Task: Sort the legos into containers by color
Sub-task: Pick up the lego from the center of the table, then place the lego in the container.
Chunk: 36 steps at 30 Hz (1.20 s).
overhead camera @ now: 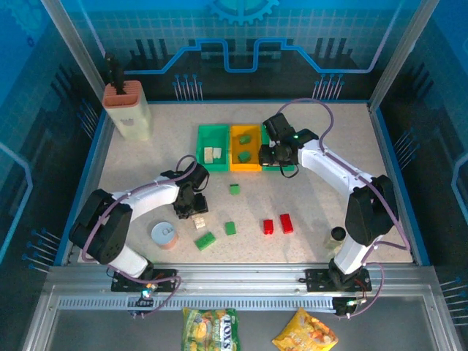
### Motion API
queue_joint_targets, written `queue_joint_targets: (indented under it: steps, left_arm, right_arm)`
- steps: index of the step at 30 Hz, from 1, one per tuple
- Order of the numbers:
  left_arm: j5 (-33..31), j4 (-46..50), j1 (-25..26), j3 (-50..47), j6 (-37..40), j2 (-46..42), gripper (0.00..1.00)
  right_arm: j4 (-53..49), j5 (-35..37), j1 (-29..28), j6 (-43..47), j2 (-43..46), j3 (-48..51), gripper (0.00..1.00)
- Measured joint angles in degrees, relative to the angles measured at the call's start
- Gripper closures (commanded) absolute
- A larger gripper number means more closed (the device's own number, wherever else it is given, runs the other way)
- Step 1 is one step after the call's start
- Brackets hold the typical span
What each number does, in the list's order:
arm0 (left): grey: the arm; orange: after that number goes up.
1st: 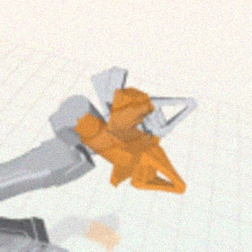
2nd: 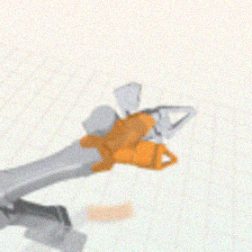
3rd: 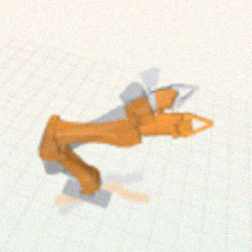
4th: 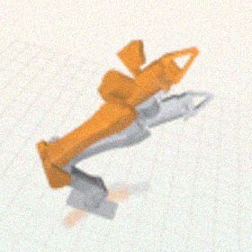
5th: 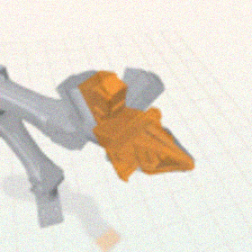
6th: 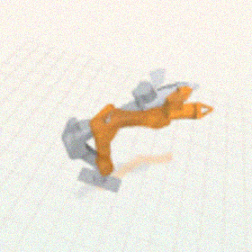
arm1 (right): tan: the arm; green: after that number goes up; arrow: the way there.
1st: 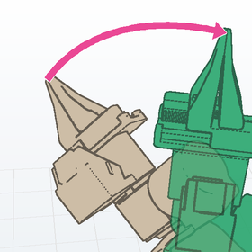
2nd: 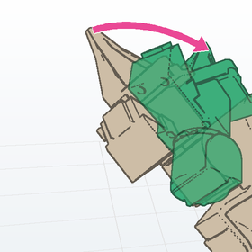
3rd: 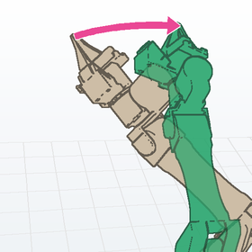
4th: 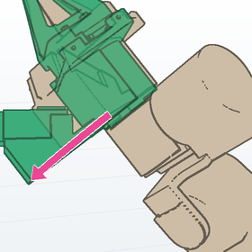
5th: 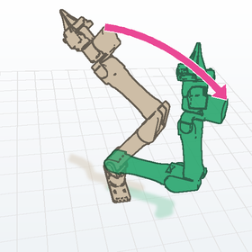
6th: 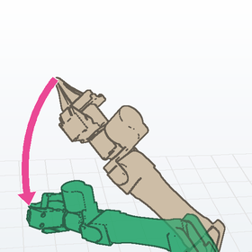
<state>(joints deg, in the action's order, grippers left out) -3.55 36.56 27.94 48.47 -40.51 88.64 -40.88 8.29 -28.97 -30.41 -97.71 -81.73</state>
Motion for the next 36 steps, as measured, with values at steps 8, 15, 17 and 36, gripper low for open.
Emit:
queue_joint_targets:
  steps: [8, 15, 17, 36]
  left_arm:
    - [-0.04, -0.07, 0.09, 0.00, 0.09, 0.26, 0.59]
    - [-0.02, 0.11, 0.09, 0.13, 0.17, 0.24, 0.63]
    - [-0.02, 0.17, 0.09, 0.17, 0.39, 0.24, 0.64]
    - [-0.07, 2.16, -0.26, 13.73, 9.75, 1.01, 0.65]
  right_arm:
    - [-0.17, 0.02, 0.00, 0.02, 0.02, 0.02, 0.60]
    - [-0.63, 0.24, 0.00, 0.22, 1.44, 0.52, 0.60]
    - [-0.74, 0.24, 0.00, 0.46, 2.05, 0.57, 0.60]
    - [-3.41, 1.68, -0.02, 3.45, 6.58, 3.56, 0.59]
